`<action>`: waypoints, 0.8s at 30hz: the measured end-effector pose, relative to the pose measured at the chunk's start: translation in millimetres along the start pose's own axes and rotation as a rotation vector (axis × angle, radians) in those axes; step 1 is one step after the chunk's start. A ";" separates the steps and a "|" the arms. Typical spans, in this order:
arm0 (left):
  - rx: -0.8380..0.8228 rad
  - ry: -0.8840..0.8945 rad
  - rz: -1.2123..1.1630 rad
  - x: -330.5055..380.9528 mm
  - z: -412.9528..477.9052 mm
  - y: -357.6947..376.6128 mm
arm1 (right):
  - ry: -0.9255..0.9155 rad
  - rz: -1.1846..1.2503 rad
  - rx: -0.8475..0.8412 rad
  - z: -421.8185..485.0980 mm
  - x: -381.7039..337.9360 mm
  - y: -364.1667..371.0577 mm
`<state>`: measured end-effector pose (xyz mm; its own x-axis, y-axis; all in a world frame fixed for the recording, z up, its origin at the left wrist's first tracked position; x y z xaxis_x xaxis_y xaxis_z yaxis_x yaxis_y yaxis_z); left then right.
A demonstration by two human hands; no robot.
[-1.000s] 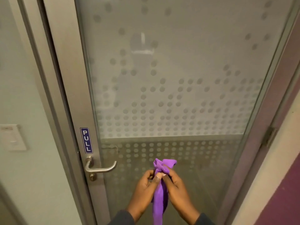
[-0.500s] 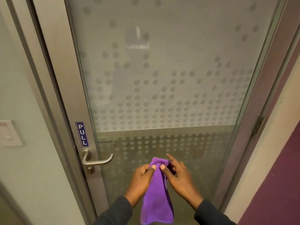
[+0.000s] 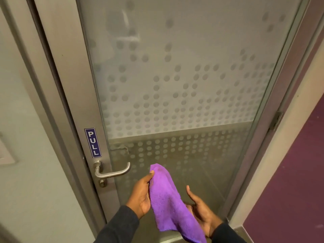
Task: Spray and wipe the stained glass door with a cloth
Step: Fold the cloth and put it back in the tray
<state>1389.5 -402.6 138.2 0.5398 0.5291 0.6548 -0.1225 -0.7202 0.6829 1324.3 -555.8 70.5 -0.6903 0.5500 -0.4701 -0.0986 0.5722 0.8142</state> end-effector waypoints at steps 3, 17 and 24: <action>0.030 -0.041 0.034 -5.3 5.4 -23.6 | -0.159 -0.035 0.087 2.0 2.4 0.7; -0.380 0.022 0.088 -18.1 -91.5 -2.7 | -0.666 0.043 0.140 -102.8 52.0 47.8; -0.373 -0.152 0.428 -96.7 -188.4 -26.0 | -0.542 0.060 0.085 -138.2 188.2 76.5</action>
<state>1183.6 -350.5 118.1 0.4878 0.1359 0.8623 -0.6259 -0.6342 0.4540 1087.8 -492.6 91.3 -0.2225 0.8047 -0.5504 0.0028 0.5651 0.8250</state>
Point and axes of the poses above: each hand's wrist, its own z-axis towards the middle knuckle, its own y-axis out of the palm, x = y × z, the point moved 6 cm from there along z, towards the middle knuckle, and after that the axes turned 14 degrees about -x, right-handed, at the moved point
